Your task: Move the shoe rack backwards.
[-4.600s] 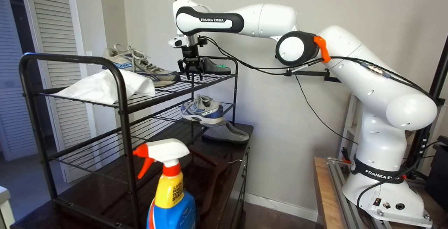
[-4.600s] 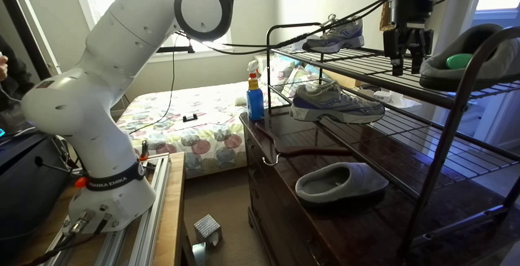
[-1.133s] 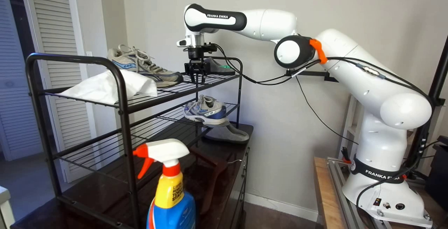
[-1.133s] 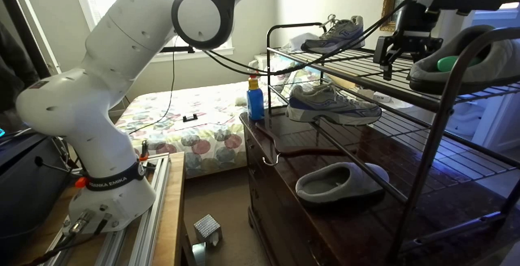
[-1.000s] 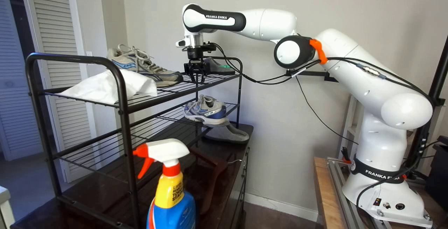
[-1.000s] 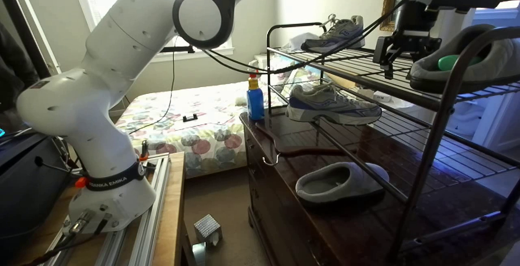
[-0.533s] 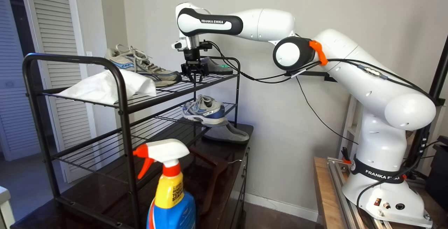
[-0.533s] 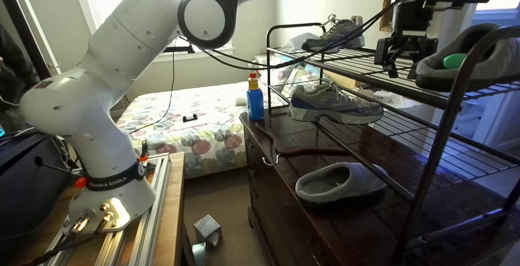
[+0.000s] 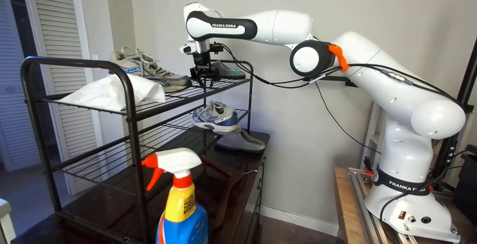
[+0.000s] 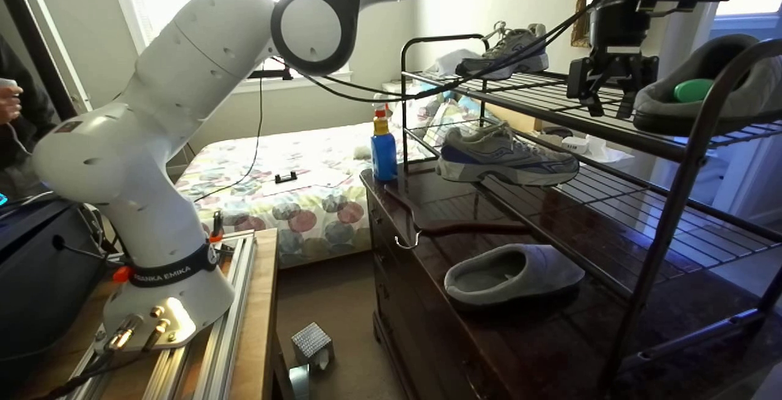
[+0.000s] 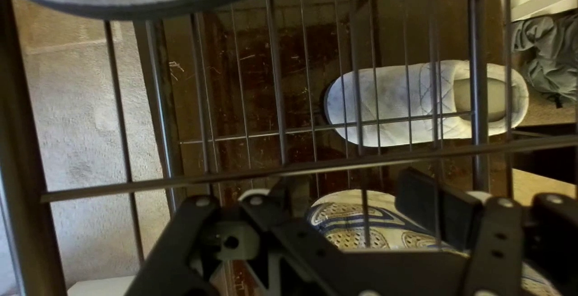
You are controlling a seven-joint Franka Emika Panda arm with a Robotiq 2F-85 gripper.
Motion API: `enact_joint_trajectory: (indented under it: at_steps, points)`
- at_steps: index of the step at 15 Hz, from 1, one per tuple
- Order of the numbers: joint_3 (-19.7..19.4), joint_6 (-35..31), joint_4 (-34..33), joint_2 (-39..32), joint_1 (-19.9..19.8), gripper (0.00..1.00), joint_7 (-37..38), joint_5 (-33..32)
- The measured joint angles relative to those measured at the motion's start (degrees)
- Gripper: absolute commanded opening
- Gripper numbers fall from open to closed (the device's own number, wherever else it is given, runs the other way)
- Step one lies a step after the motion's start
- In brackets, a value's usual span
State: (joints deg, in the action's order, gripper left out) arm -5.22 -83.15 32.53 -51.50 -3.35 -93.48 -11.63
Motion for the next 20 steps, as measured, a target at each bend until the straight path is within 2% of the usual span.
enact_joint_trajectory:
  at_steps: [20]
  points:
    - [-1.0,-2.1,-0.7,-0.8,1.2,0.30,-3.5,-1.0]
